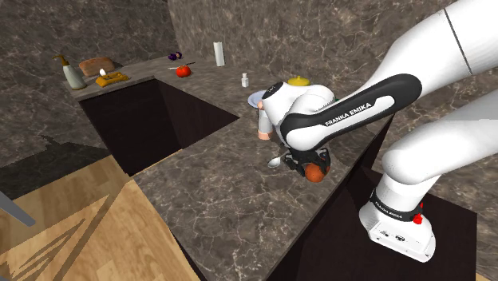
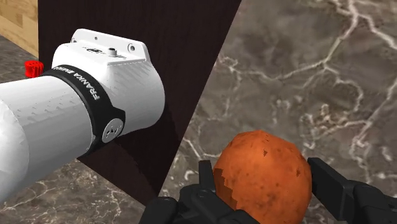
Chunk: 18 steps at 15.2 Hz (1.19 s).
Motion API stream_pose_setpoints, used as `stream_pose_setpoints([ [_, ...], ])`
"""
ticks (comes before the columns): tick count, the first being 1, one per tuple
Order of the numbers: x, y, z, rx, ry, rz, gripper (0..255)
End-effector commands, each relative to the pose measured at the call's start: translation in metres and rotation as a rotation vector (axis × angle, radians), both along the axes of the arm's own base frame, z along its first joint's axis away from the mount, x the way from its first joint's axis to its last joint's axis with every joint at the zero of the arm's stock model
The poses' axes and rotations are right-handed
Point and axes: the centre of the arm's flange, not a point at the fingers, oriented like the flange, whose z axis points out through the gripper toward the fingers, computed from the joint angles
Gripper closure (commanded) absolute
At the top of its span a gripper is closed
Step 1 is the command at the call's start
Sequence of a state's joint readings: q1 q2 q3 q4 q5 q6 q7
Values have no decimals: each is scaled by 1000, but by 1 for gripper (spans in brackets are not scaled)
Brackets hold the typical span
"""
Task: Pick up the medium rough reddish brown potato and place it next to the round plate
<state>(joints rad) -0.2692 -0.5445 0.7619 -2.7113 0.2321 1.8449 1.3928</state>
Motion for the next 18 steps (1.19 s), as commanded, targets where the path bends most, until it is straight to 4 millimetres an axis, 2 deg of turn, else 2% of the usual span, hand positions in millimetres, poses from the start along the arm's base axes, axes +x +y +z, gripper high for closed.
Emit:
stream_pose_setpoints([
  [1,0,0,0,0,1,0,255],
  [9,0,0,0,0,1,0,255],
  [18,0,0,47,0,1,0,255],
])
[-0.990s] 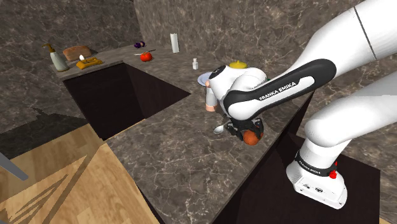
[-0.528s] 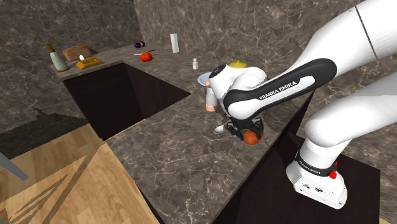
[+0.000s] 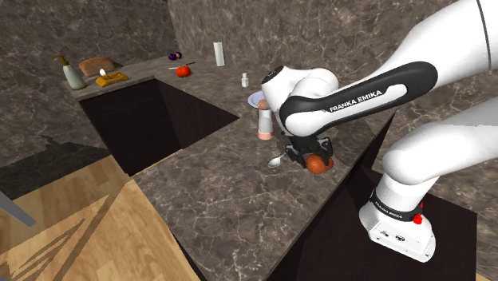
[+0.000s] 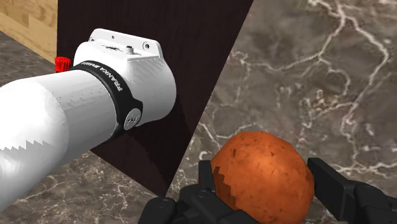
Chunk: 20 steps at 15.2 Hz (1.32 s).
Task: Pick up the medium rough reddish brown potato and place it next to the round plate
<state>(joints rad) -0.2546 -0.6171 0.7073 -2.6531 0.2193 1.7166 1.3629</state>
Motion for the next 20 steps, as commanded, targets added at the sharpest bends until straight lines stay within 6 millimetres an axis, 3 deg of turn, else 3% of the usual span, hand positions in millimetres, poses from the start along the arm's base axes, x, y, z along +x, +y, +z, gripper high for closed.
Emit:
stream_pose_setpoints([
  [1,-1,1,12,0,0,0,255],
  [18,-1,1,98,0,0,0,255],
  [20,12,-22,98,0,0,0,255],
])
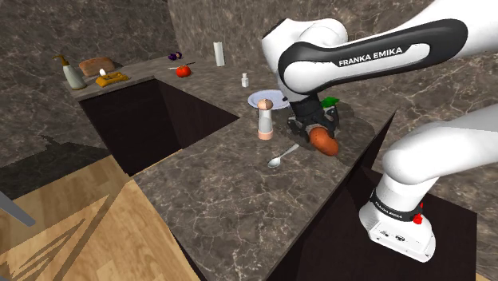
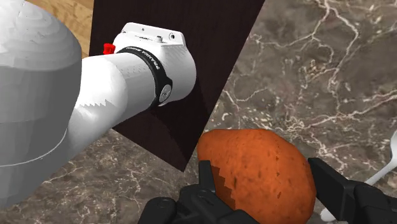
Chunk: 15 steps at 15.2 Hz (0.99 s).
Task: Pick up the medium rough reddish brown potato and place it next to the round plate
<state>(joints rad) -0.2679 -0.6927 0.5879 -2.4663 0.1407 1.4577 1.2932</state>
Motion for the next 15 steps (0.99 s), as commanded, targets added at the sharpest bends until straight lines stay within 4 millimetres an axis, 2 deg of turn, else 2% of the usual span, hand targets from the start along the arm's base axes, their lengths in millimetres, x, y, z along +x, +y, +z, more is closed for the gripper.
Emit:
stream_pose_setpoints([
  [1,12,-19,-1,-1,0,1,255],
  [15,107,-178,0,-1,0,1,255],
])
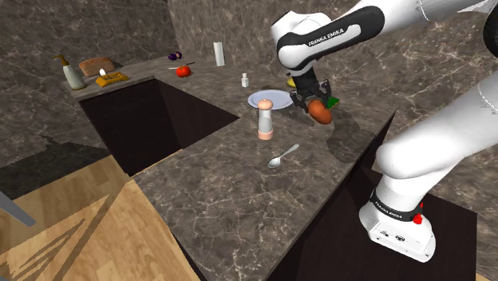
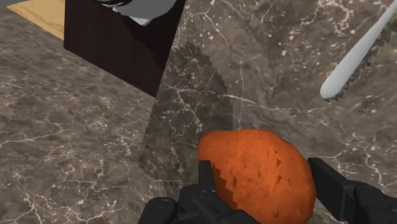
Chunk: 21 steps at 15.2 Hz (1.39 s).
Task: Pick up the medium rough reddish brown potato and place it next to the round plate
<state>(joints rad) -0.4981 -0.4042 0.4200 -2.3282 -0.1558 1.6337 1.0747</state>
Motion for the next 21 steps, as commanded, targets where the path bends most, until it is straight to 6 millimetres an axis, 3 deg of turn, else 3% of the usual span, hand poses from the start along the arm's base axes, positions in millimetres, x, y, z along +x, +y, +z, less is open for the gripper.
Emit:
stream_pose_setpoints([
  [1,15,-21,0,-1,0,1,255],
  [21,151,-248,1,-1,0,1,255],
])
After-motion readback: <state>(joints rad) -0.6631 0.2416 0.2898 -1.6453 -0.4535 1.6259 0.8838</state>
